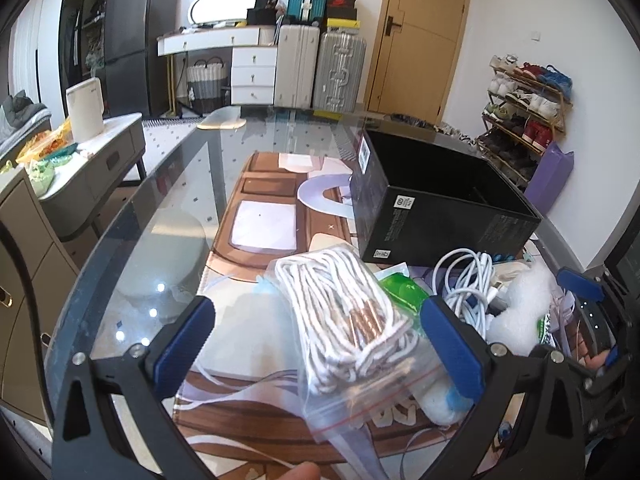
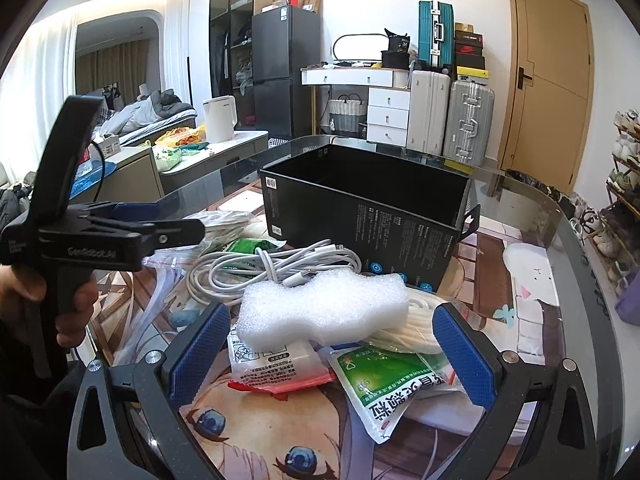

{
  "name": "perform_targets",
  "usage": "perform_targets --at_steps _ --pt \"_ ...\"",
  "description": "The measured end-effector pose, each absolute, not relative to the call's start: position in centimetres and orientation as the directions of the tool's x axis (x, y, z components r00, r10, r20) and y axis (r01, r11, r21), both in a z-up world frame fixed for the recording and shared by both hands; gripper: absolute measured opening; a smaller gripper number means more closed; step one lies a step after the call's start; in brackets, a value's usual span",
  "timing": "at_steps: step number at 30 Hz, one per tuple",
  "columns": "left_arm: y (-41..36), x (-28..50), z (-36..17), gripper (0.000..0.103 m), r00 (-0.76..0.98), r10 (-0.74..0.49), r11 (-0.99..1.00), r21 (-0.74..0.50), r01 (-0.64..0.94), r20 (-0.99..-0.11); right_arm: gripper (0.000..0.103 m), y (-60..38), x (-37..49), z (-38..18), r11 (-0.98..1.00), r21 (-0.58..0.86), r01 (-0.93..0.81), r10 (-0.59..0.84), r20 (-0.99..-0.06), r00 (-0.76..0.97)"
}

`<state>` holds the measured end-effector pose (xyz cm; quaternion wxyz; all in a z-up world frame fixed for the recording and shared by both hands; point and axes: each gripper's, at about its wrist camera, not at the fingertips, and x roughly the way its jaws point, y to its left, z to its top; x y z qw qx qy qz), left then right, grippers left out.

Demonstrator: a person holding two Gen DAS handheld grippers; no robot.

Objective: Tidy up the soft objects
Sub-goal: 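Grasp the zip bag of white cables with the left gripper while the right gripper grasps the white foam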

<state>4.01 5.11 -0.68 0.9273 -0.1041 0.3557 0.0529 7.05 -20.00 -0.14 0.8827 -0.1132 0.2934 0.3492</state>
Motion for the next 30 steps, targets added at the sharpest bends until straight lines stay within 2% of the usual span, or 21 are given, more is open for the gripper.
perform_targets --at_steps 6,16,18,20,21,24,30 --pt "5.4 5.8 -1.2 0.103 0.702 0.027 0.970 -0.151 -0.191 -0.712 0.103 -19.5 7.0 -0.2 0.727 -0.034 -0.686 0.531 -0.606 0.593" --pt "6.0 7.0 -2.6 0.101 0.652 -0.037 0.960 -0.208 -0.187 -0.757 0.103 -18.4 7.3 -0.5 0.713 -0.078 -0.697 0.509 -0.626 0.590" --pt "6.1 7.1 -2.8 0.090 0.645 -0.061 0.957 -0.228 -0.179 -0.762 0.103 -18.1 7.5 -0.6 0.711 -0.088 -0.698 0.504 -0.628 0.593" --pt "6.3 7.2 -2.9 0.083 0.648 -0.095 0.951 -0.261 -0.164 -0.756 0.103 -18.0 7.6 -0.7 0.708 -0.093 -0.700 0.503 -0.630 0.592" --pt "6.1 7.1 -2.8 0.075 0.650 -0.103 0.951 -0.265 -0.157 -0.753 0.103 -18.0 7.7 -0.8 0.707 -0.092 -0.701 0.503 -0.632 0.590" --pt "6.1 7.0 -2.6 0.059 0.658 -0.123 0.950 -0.280 -0.139 -0.743 0.103 -17.8 7.8 -0.8 0.705 -0.090 -0.703 0.505 -0.632 0.587" --pt "6.4 6.4 -2.1 0.044 0.681 -0.113 0.952 -0.276 -0.135 -0.724 0.103 -17.8 7.7 -0.7 0.699 -0.101 -0.708 0.506 -0.630 0.589"
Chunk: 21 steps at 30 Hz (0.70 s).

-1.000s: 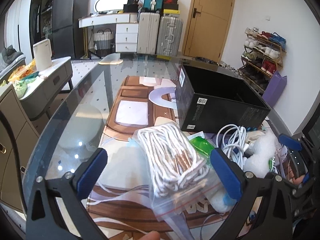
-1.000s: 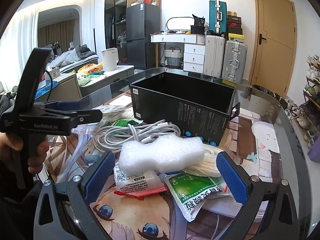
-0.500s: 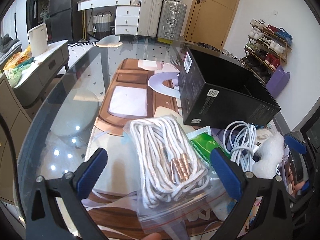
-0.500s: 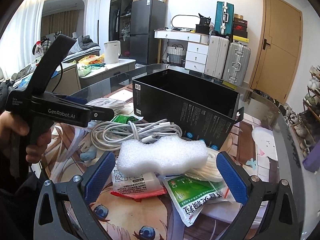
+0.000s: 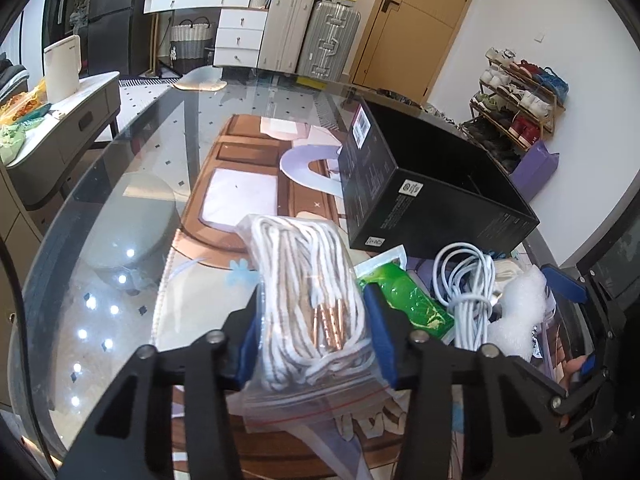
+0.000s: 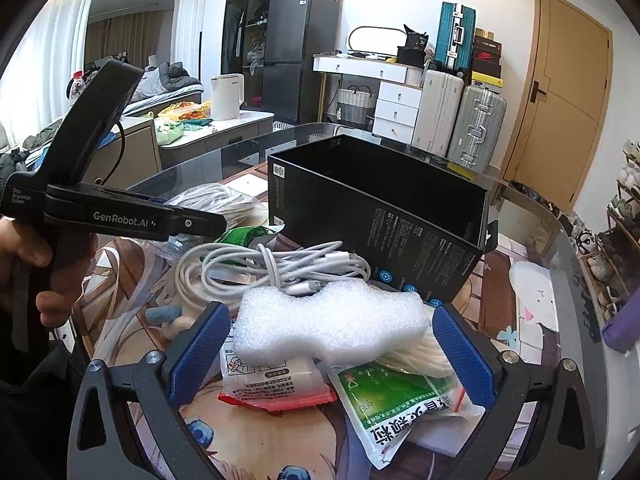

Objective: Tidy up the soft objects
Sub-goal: 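Grasp the zip bag of white cables with the left gripper while the right gripper grasps the white foam, then carry the cable bag and foam over the black box and release both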

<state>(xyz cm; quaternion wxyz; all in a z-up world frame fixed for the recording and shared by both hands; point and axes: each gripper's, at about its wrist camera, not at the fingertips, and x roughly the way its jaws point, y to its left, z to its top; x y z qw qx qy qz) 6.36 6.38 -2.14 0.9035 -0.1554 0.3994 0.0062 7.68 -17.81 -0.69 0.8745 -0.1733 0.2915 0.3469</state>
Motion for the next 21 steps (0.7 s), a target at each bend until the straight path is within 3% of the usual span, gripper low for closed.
perform_targets --at_steps 12,15,21 --pt "6.7 4.7 -0.5 0.043 0.732 -0.125 0.945 -0.305 -0.117 -0.669 0.103 -17.5 7.7 -0.7 0.695 -0.102 -0.712 0.502 -0.641 0.581" --pt "6.8 4.3 0.2 0.043 0.750 -0.128 0.945 -0.310 -0.108 -0.649 0.091 -17.6 7.7 -0.6 0.691 -0.100 -0.716 0.505 -0.643 0.576" --pt "6.5 3.3 1.9 0.043 0.785 -0.139 0.945 -0.317 -0.076 -0.604 0.091 -18.4 7.1 0.2 0.698 -0.099 -0.709 0.520 -0.611 0.597"
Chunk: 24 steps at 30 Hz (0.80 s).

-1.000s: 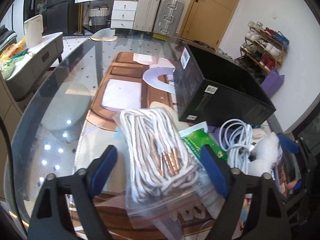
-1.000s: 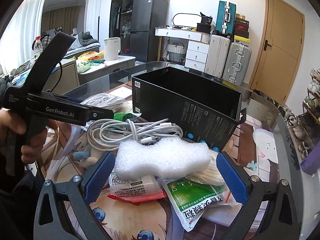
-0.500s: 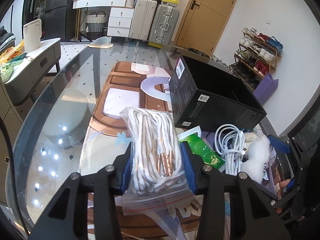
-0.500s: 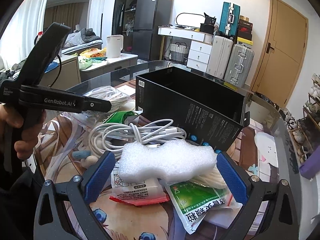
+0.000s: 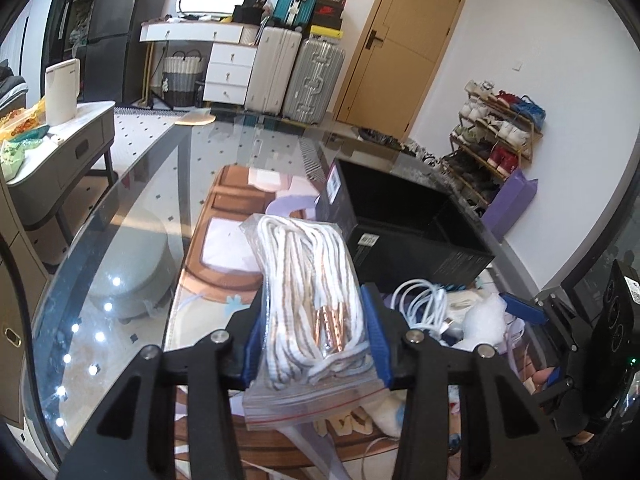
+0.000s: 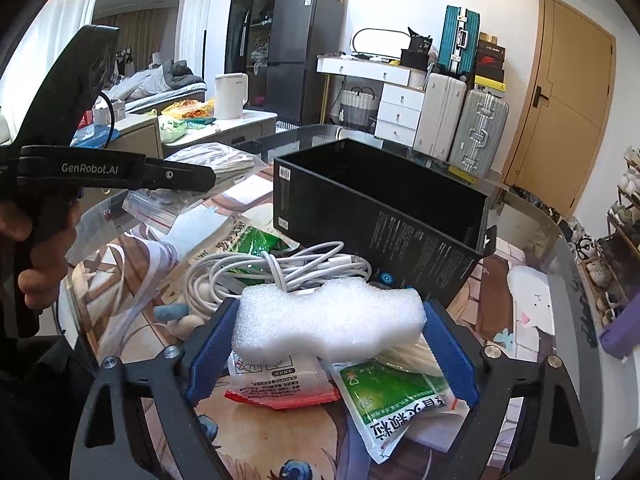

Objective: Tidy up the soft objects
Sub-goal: 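Carry the cable bag and foam over the black box and release both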

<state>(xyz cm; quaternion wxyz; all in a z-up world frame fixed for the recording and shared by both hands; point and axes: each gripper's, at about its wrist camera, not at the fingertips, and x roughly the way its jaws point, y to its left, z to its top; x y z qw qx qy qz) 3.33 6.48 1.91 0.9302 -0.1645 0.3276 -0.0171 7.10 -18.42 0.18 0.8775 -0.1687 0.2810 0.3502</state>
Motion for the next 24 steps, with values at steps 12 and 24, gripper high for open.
perform_targets --at_steps 12,24 --pt "5.3 3.0 4.8 0.043 0.819 -0.163 0.954 -0.299 -0.010 -0.550 0.091 -21.2 7.8 4.1 0.734 -0.052 -0.677 0.554 -0.531 0.641" --pt "3.7 6.3 7.4 0.043 0.824 -0.199 0.964 -0.259 0.065 -0.530 0.091 -22.2 11.1 6.6 0.771 -0.028 -0.636 0.536 -0.511 0.672"
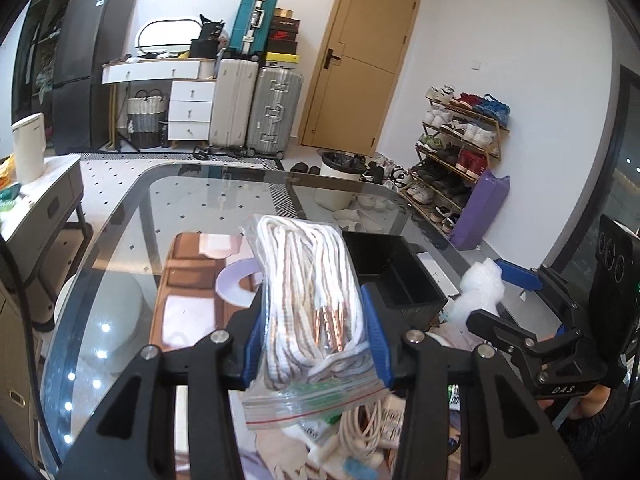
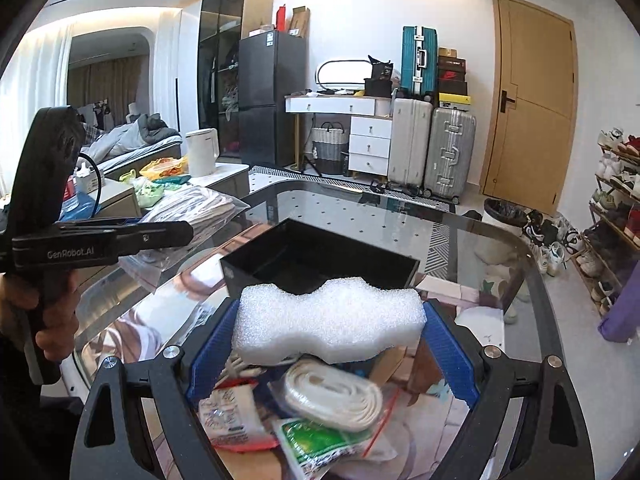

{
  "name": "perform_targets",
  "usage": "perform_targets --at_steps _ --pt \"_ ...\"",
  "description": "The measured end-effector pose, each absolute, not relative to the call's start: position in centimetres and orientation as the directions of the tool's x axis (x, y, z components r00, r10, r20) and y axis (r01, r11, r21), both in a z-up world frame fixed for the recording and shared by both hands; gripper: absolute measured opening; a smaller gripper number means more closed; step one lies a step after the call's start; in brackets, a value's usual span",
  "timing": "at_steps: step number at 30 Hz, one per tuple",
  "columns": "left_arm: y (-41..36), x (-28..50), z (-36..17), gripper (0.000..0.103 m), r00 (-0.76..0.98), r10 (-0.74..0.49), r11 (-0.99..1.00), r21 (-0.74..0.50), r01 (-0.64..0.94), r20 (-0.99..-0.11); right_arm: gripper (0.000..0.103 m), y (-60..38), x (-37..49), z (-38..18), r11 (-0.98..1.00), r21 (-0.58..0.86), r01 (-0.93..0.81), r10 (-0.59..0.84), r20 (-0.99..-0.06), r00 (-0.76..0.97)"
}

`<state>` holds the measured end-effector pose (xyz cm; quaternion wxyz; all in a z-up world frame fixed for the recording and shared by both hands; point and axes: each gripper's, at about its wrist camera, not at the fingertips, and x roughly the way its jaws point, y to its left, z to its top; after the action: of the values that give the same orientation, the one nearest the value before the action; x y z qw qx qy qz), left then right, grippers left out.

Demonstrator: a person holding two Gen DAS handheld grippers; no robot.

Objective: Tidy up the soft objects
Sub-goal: 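Carry the cable bag and foam over the black box and release both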

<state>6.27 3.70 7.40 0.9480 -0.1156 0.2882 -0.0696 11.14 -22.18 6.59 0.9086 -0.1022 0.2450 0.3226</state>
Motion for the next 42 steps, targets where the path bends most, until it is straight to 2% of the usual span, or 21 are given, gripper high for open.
perform_targets --at_steps 15,22,33,42 --pt "1.4 12.8 7.8 0.043 0.796 -0.251 0.960 -0.245 0.133 -0.551 0.091 -21.6 15.4 6.9 0.792 -0.025 -0.610 0.510 -0.523 0.683" --pt "1.3 15.7 6.4 0.043 0.766 -0.259 0.959 -0.249 0.133 -0.588 0.091 -20.9 16.5 6.2 0.782 -0.039 -0.622 0.505 -0.544 0.670" --pt "0.7 17.5 3.2 0.043 0.714 -0.246 0.964 -0.242 0.110 -0.656 0.091 -19.0 18.7 5.3 0.761 -0.070 -0.645 0.495 -0.580 0.647" --pt "0.1 16.4 3.0 0.043 0.707 -0.217 0.973 -0.210 0.098 -0.673 0.091 -18.6 19.8 4.5 0.742 -0.053 -0.669 0.513 -0.598 0.616"
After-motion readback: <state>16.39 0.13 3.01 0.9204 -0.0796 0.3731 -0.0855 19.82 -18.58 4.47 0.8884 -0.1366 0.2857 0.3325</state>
